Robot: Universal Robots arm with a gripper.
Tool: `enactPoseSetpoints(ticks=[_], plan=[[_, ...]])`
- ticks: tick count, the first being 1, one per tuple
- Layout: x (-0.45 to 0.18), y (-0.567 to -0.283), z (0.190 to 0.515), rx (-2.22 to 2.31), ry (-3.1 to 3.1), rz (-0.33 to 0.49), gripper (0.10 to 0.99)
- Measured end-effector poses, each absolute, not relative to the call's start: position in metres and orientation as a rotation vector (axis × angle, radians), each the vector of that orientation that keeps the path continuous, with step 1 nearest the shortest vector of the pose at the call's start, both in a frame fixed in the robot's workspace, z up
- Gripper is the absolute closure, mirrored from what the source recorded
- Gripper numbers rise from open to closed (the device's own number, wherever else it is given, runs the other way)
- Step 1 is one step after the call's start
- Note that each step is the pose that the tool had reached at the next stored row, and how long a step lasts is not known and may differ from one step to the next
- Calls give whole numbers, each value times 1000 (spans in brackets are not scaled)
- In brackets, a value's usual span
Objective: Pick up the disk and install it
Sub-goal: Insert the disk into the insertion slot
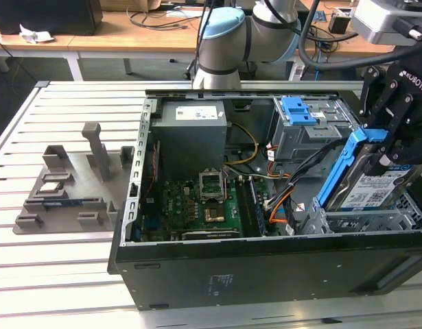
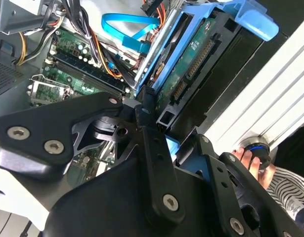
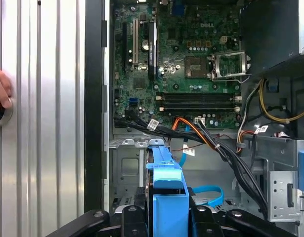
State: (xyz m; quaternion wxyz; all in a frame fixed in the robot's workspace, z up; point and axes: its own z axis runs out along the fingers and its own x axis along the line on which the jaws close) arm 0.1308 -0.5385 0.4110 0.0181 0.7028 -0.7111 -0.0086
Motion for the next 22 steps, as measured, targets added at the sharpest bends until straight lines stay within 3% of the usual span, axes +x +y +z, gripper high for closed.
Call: enactPoseSetpoints(ticks=[10, 12, 18, 20, 22], plan=[[131, -539, 405, 2183, -2208, -27, 722], [131, -539, 405, 2183, -2208, -27, 647], [131, -539, 405, 2183, -2208, -26, 647], [131, -539, 405, 2183, -2208, -26, 663], [131, -539, 405, 2183, -2208, -26, 788]])
